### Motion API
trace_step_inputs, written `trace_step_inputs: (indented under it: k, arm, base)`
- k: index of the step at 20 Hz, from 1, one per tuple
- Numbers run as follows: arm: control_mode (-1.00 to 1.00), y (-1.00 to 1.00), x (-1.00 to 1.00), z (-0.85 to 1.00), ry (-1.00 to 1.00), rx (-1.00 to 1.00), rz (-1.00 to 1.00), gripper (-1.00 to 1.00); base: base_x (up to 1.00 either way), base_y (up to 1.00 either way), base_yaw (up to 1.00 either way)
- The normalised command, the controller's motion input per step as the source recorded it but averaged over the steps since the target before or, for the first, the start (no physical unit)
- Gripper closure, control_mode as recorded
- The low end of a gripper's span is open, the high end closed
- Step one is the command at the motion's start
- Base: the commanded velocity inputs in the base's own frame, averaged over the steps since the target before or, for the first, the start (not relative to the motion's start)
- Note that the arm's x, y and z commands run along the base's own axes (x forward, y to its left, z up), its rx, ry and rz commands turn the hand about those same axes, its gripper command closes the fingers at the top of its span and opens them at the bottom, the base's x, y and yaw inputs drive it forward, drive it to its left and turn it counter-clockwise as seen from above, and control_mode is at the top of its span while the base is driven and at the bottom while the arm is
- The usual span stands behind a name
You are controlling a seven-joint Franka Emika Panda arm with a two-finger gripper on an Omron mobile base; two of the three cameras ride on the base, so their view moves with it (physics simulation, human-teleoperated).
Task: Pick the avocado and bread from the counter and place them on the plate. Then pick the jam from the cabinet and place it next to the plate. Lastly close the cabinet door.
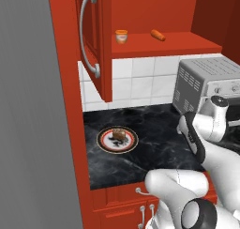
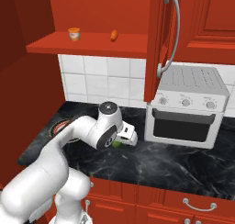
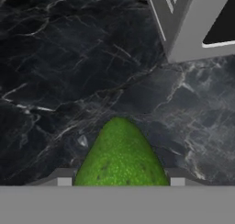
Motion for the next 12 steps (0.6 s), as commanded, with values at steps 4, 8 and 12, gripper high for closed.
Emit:
trace_step_inputs:
  k: [4,8,12]
  arm:
    - [-1.0,0.49,0.0,0.07,0.01,0.0,0.16,1.0]
    - [-1.0,0.52,0.0,0.07,0.01,0.0,0.14,1.0]
    - [-1.0,0.57,0.0,0.08,0.0,0.0,0.12,1.0]
  base:
    - [0.0,0.0,0.0]
    - [0.0,0.0,0.0]
    - [0.0,0.0,0.0]
